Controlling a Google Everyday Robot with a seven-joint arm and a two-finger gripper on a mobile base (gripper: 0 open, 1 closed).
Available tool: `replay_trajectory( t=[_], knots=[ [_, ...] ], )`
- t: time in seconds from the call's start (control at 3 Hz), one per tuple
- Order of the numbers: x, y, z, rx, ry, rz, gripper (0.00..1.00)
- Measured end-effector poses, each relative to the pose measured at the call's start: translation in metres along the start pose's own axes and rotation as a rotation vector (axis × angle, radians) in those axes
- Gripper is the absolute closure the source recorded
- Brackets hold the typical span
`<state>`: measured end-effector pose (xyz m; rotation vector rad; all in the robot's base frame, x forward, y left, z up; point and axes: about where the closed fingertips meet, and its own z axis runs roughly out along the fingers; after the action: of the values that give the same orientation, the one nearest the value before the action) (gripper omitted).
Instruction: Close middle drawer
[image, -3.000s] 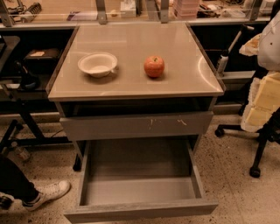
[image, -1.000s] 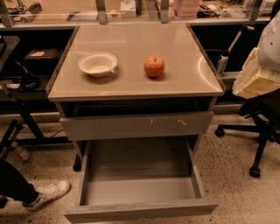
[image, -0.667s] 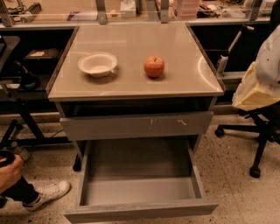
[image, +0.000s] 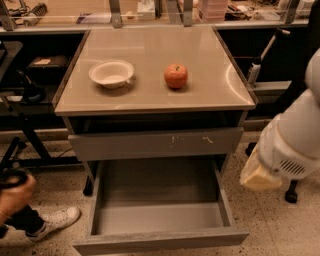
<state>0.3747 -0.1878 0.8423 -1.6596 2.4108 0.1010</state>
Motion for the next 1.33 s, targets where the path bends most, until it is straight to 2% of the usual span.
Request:
replay_trajectory(
  t=[0.33,0.67,1.0,1.33],
  knots=[
    [0.022,0.043,0.075,-0.141,0.048,0.037,1.0],
    [0.032,0.056,0.087,-0.172,0.073,0.04,1.0],
    [0.031,0.055,0.086,-0.17,0.071,0.039,1.0],
    [0.043,0.069,0.139,-0.247,0.078,0.079,1.0]
  ],
)
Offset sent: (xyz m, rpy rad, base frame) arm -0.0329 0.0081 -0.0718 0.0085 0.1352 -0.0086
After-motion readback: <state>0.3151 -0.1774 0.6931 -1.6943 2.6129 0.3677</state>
